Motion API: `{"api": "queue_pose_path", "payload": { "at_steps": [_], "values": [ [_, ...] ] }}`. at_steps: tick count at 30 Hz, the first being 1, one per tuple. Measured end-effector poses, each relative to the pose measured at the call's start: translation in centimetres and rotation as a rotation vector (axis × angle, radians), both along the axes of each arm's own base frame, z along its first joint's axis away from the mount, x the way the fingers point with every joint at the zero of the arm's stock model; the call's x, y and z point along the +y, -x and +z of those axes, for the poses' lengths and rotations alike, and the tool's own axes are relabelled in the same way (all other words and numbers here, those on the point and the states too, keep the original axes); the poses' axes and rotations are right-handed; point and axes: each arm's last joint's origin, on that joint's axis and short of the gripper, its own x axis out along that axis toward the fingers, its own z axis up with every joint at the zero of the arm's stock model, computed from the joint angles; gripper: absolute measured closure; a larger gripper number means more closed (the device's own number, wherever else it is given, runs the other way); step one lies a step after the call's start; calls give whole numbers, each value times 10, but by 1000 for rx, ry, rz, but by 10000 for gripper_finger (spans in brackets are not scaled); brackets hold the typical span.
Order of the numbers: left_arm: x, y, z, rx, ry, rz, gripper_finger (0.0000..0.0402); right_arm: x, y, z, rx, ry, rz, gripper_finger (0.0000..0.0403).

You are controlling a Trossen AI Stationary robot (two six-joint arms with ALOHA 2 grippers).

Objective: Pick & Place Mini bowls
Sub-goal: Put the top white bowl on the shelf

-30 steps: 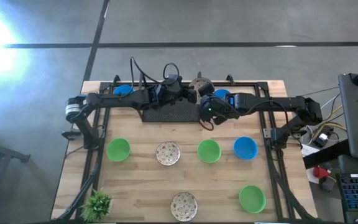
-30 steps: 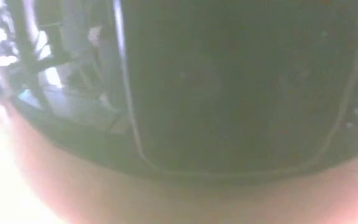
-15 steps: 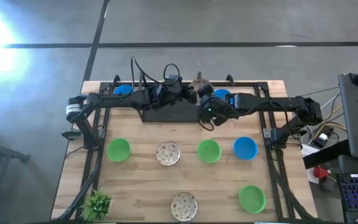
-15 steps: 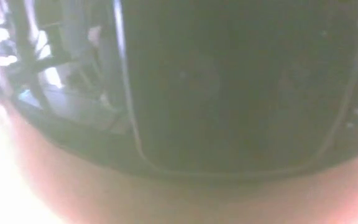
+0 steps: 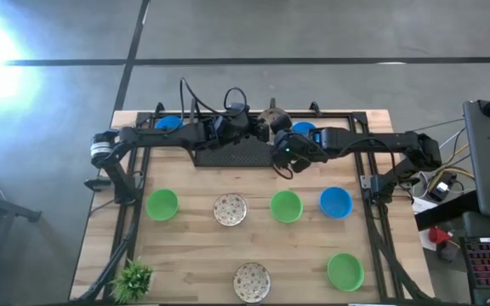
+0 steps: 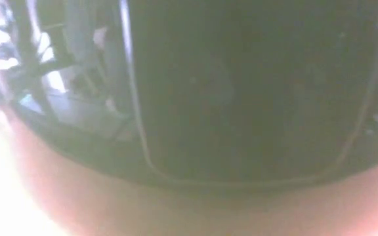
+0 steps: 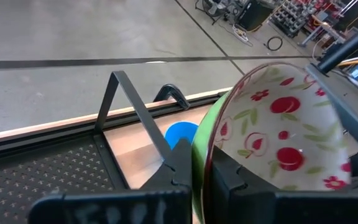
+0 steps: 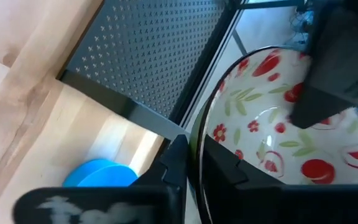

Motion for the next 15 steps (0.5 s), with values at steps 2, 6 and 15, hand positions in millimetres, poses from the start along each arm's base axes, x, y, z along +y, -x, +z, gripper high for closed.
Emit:
{"api": "queue_pose_path", "payload": {
  "at_steps": [2, 6, 15],
  "values": [
    [0, 0, -1, 1, 2, 1, 394, 0, 0, 1, -5, 1, 0, 352],
    [0, 0, -1, -1, 4, 4, 395, 0, 0, 2, -16, 5, -9, 325],
    [0, 1, -3, 15, 27, 11, 396, 0, 0, 2, -20, 8, -9, 296]
  ]
}}
